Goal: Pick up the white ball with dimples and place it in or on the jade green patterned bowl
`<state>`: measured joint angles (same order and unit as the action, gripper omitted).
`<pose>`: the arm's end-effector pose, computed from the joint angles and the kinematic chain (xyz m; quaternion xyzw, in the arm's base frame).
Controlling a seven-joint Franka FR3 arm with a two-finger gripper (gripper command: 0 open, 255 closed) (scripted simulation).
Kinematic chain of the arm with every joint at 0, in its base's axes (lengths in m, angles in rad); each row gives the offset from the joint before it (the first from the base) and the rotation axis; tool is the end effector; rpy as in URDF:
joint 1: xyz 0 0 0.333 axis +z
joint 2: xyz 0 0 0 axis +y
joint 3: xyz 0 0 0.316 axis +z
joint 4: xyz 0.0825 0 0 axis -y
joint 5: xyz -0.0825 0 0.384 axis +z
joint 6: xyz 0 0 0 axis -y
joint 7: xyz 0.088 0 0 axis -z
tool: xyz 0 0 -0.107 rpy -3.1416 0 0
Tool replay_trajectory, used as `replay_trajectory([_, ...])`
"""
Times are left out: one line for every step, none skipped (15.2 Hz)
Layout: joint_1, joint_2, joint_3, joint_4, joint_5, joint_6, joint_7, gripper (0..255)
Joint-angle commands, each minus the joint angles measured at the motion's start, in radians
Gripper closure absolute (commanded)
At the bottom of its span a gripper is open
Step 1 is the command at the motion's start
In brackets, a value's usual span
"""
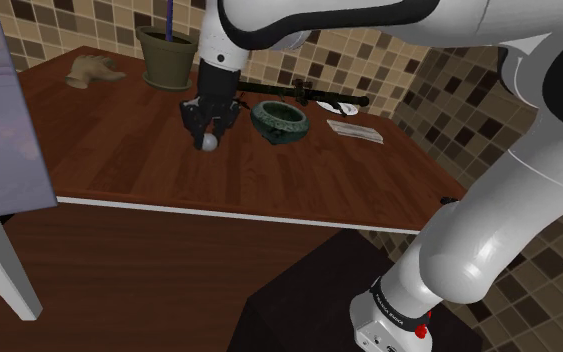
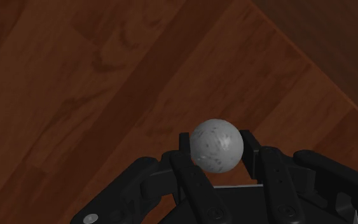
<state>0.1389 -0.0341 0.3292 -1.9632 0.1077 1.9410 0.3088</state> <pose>0.4867 0.2561 0.4876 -0.9972 -0.0602 0.0122 0.0434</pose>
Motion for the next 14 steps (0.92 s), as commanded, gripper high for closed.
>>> replay_trajectory([-0.001,-0.007,-0.001,0.021,0.001,-0.028,0.0,255])
replay_trajectory([-0.001,-0.009,-0.002,0.033,0.002,-0.042,0.001,255])
replay_trajectory([-0.002,-0.011,-0.002,0.044,0.002,-0.055,0.001,255])
replay_trajectory([-0.002,-0.012,-0.002,0.056,0.002,-0.068,0.002,255])
replay_trajectory([-0.002,-0.014,-0.003,0.068,0.002,-0.081,0.003,255])
replay_trajectory([-0.002,-0.015,-0.003,0.08,0.002,-0.095,0.004,255])
replay_trajectory([-0.003,-0.016,-0.003,0.093,0.001,-0.108,0.005,255])
replay_trajectory([-0.003,-0.016,-0.004,0.105,0.001,-0.121,0.006,255])
replay_trajectory([-0.003,-0.017,-0.004,0.118,0.001,-0.135,0.007,255])
replay_trajectory([-0.003,-0.017,-0.004,0.132,0.001,-0.148,0.008,255])
replay_trajectory([-0.003,-0.017,-0.004,0.145,0.0,-0.161,0.009,255])
replay_trajectory([-0.003,-0.016,-0.004,0.159,0.0,-0.175,0.01,255])
replay_trajectory([-0.004,-0.016,-0.005,0.173,0.0,-0.188,0.011,255])
replay_trajectory([-0.004,-0.015,-0.005,0.187,-0.001,-0.202,0.012,255])
